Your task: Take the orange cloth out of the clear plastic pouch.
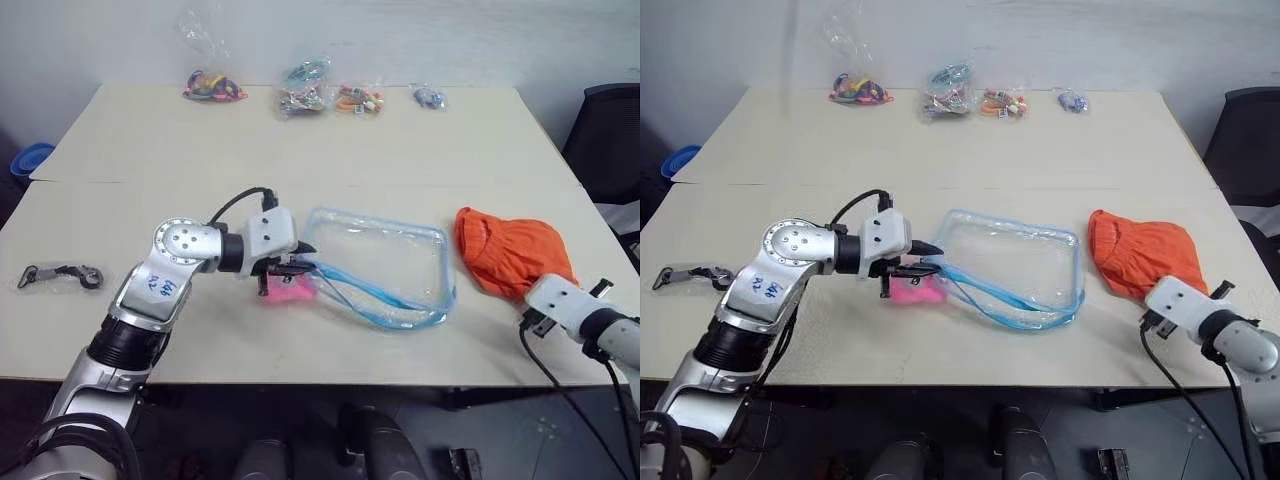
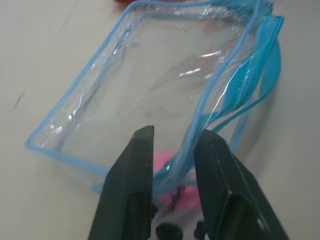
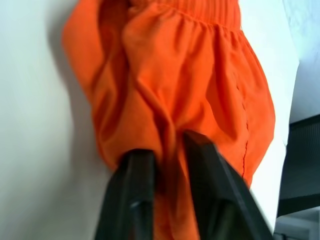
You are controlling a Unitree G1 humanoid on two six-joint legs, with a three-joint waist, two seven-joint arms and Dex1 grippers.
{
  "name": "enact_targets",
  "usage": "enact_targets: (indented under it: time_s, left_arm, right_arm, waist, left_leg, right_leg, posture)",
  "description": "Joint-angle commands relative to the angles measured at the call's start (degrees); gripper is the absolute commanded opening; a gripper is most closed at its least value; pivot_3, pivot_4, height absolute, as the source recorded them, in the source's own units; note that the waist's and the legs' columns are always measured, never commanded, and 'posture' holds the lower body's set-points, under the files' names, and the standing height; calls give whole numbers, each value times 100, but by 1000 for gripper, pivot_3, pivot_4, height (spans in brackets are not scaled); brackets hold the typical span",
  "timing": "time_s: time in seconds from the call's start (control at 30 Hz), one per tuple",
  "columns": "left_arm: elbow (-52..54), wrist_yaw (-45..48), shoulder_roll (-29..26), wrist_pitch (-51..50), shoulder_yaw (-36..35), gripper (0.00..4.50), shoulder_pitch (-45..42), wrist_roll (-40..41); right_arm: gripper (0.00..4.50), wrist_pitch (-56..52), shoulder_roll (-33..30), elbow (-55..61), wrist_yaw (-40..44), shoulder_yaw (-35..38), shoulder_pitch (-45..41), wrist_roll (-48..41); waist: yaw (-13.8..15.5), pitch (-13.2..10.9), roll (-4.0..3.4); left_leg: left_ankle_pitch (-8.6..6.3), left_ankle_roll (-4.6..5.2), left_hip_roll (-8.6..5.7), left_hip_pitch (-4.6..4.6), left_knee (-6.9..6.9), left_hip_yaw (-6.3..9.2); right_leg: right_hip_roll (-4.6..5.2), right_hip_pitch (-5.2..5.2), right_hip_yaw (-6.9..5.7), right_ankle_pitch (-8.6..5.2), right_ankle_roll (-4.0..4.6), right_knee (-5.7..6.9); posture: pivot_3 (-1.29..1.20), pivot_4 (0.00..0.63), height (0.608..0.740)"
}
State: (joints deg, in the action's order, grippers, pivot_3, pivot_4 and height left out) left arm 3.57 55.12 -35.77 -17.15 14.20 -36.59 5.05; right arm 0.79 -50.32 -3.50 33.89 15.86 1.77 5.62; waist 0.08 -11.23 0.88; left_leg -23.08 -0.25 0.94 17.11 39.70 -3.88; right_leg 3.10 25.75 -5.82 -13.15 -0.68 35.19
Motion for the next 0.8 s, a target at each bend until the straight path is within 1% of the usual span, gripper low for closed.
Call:
enact_targets:
  time_s: [0.03,0.2,0.23,0.27,0.33,0.47,0.53,0.6,0.67,0.73,0.8]
  left_arm:
    - [72,-202,115,274,-25,2693,93,-152]
    - [126,-195,124,75,-245,4239,195,18]
    - [174,-165,85,-90,-355,4483,210,143]
    - [267,-60,16,-315,-510,4498,232,360]
    - [508,305,-208,-471,-795,4498,356,785]
    - [845,675,-593,-680,-1363,4498,644,1422]
    - [903,939,-883,-924,-1718,4498,785,1803]
    - [869,1224,-1192,-1212,-2011,4498,809,2171]
    - [502,1702,-1668,-1473,-2358,4498,797,2520]
    - [120,2040,-2039,-1455,-2500,4498,795,2585]
    - [-376,2329,-2344,-1151,-2523,4498,728,2428]
  right_arm:
    - [2341,-333,-17,367,200,358,-43,-479]
    - [4052,-1068,-95,823,737,704,86,-1227]
    - [4325,-1264,-135,974,962,865,184,-1495]
    - [4421,-1567,-193,1152,1233,1096,323,-1826]
    - [4421,-1842,-346,1418,1703,1482,654,-2191]
    - [4421,-1886,-632,1448,2186,2043,1170,-2234]
    - [4421,-2176,-776,1516,2703,2448,1560,-2475]
    - [4421,-2394,-788,1583,3162,2908,1912,-2758]
    - [4421,-2930,-864,1391,3649,3520,2273,-3083]
    - [4421,-3199,-945,1120,4035,3951,2550,-3223]
    - [4421,-3284,-1059,575,4243,4316,2710,-3182]
  waist:
    - [0,0,0]
    - [1,0,0]
    - [7,0,0]
    - [8,0,0]
    - [3,-3,-5]
    - [11,-3,-5]
    - [22,-3,-5]
    - [37,-5,-6]
    - [60,-5,-6]
    - [64,-6,-8]
    - [70,-6,-8]
  left_leg:
    - [0,0,0,0,-1,0]
    - [-1,2,1,0,-1,1]
    - [-1,3,1,0,-2,1]
    - [-2,4,1,0,-2,2]
    - [-3,6,2,2,-4,4]
    - [-5,9,5,0,-8,6]
    - [-6,12,1,-3,-7,7]
    - [-8,15,2,-2,-10,10]
    - [-10,13,8,1,-12,14]
    - [-12,15,7,1,-13,12]
    - [-16,21,9,1,-12,12]
  right_leg:
    - [0,0,0,0,0,0]
    - [0,0,-1,0,0,0]
    - [1,0,-1,0,0,0]
    - [1,0,-2,0,-1,0]
    - [1,0,-4,0,0,-1]
    - [0,-4,-10,0,0,-11]
    - [4,-8,-10,0,-2,-12]
    - [0,-7,-10,-1,-2,-16]
    - [-10,-7,-13,-2,-1,-24]
    - [-10,-7,-12,-2,-1,-26]
    - [-13,-8,-12,-3,-1,-33]
  posture:
    - [0,150,740]
    - [0,150,740]
    - [0,150,740]
    - [0,150,740]
    - [0,150,740]
    - [0,150,740]
    - [0,150,740]
    - [0,150,740]
    - [0,150,740]
    - [0,150,740]
    - [0,150,740]
